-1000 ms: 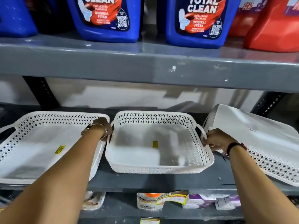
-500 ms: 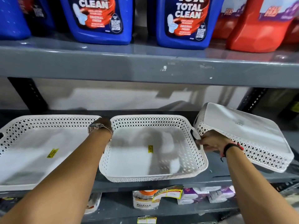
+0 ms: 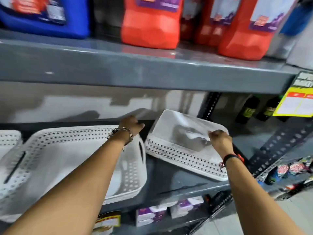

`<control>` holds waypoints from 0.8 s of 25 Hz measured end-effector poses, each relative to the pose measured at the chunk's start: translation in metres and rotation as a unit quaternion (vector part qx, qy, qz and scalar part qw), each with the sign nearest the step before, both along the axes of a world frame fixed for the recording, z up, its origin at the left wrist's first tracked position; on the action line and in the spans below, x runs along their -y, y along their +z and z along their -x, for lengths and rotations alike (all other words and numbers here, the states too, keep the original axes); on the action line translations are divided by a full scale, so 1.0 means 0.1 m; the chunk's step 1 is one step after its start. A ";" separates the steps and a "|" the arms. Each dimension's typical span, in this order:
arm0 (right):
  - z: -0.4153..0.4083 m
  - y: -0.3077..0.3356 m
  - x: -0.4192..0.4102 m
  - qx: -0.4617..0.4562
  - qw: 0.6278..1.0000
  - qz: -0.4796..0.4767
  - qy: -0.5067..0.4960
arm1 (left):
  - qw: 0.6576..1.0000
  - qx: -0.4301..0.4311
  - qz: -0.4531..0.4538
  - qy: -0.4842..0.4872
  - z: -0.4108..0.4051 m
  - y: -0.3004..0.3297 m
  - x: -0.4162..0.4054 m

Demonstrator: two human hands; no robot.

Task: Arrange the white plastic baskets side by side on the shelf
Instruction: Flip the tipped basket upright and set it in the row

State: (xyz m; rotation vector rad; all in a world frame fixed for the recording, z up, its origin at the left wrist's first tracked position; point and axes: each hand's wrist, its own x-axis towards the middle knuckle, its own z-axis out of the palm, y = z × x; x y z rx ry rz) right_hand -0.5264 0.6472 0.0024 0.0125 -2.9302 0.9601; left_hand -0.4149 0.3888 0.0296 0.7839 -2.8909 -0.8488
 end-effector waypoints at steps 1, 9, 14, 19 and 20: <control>0.15 -0.04 -0.11 0.003 1.000 -0.001 -0.003 | 0.999 -0.015 -0.030 0.020 0.13 -0.01 -0.13; 0.85 -0.38 -0.72 0.187 0.971 0.146 -0.035 | 0.963 -0.046 -0.236 0.126 0.99 -0.33 -0.61; 0.93 -0.37 -0.76 0.172 0.896 0.408 -0.039 | 0.911 -0.072 -0.348 0.208 1.06 -0.43 -0.51; 1.04 0.04 -0.89 0.066 0.789 0.611 0.002 | 0.817 -0.144 -0.509 0.229 0.93 -0.07 -0.39; 1.05 0.13 -0.91 0.063 0.787 0.613 0.023 | 0.803 -0.157 -0.530 0.222 0.91 0.01 -0.33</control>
